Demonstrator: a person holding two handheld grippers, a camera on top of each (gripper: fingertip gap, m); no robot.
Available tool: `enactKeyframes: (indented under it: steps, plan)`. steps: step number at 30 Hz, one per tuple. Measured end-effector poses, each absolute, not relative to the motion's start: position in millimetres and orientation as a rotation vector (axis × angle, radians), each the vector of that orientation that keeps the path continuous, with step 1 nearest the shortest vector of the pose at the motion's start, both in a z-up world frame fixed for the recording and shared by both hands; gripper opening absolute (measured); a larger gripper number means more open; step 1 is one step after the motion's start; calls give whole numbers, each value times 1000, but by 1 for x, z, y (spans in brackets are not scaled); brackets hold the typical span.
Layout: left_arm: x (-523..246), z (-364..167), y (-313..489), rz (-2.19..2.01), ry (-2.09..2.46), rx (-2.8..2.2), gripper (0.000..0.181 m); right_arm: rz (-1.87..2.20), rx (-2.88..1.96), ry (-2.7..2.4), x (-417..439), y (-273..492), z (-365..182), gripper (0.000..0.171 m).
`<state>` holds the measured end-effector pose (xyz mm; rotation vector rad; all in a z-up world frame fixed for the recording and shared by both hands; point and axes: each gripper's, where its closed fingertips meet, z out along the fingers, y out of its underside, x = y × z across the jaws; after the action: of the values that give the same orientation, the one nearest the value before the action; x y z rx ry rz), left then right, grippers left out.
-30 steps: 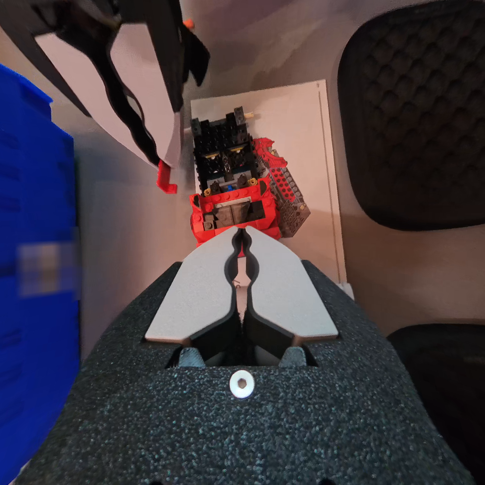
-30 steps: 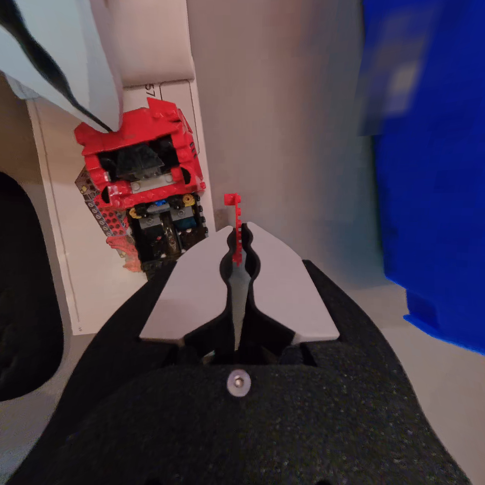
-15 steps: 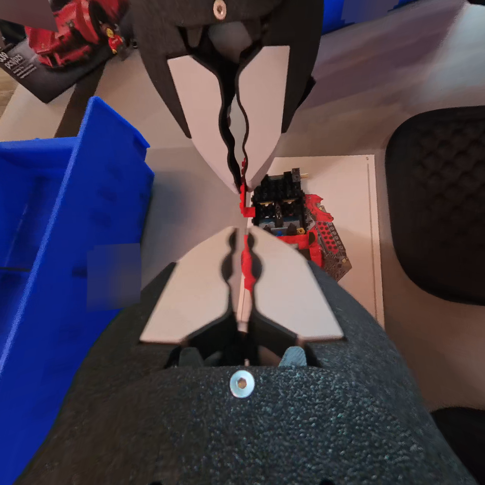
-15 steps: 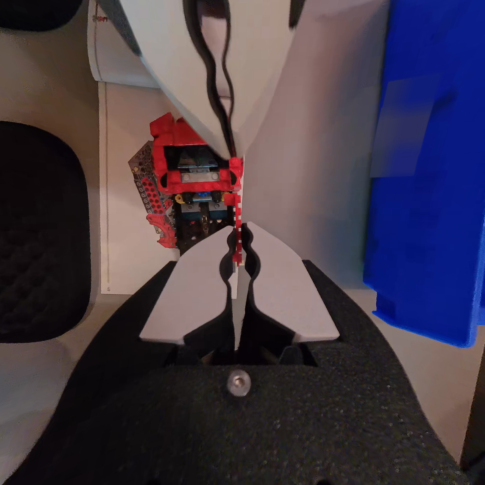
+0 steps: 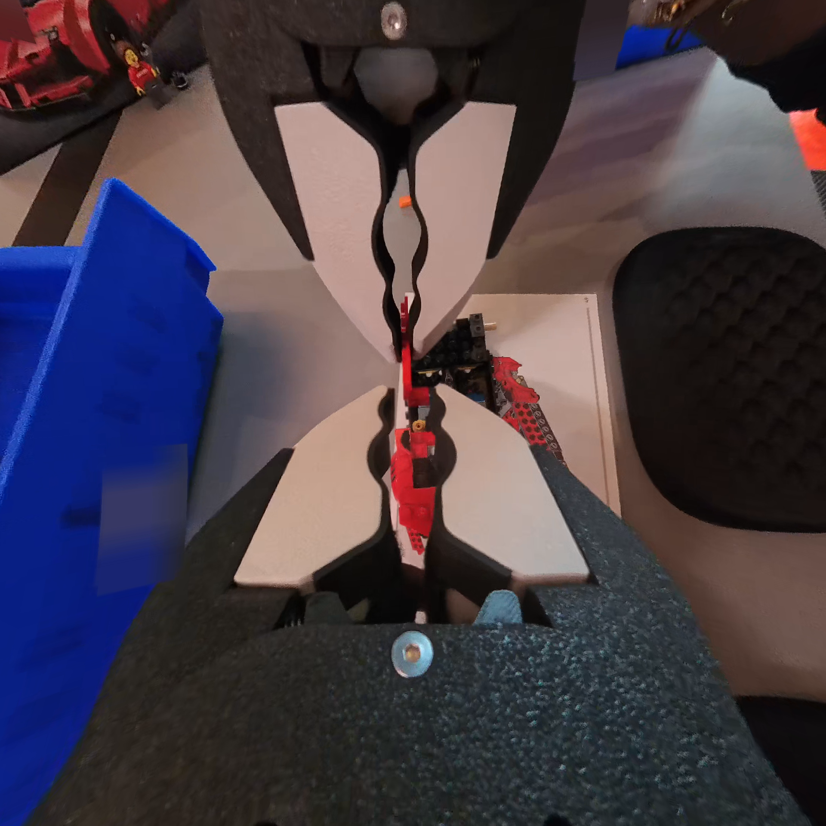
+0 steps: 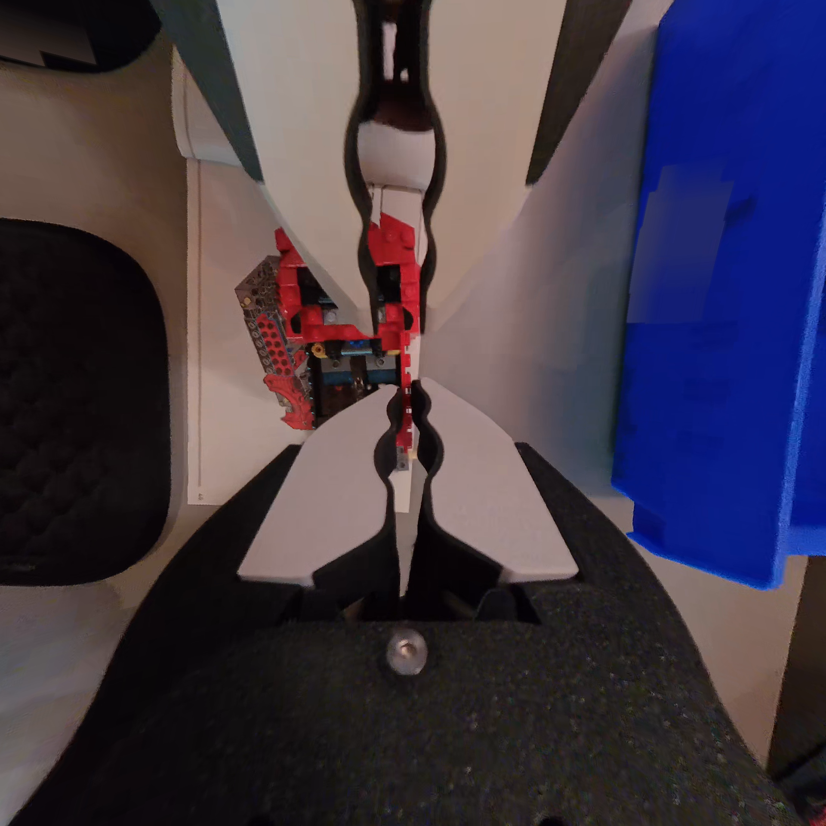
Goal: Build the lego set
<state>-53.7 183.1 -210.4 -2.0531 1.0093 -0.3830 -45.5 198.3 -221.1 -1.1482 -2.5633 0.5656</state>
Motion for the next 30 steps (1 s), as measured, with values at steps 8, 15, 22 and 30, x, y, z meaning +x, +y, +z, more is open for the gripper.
enactKeyframes:
  steps: [8,15,22,30]
  plan:
    - [-55,-219,188,-351,1007,-2115,2,614,-1240,-2527,-44,203,-222,7]
    - [-55,-228,191,-240,1037,-2160,2,695,-1351,-2548,-31,215,-235,8]
    - [-52,-232,192,-260,1009,-2160,2,679,-1305,-2588,-33,211,-238,5]
    - [-63,-220,186,-274,1024,-2139,14,567,-1315,-2621,-28,214,-245,4]
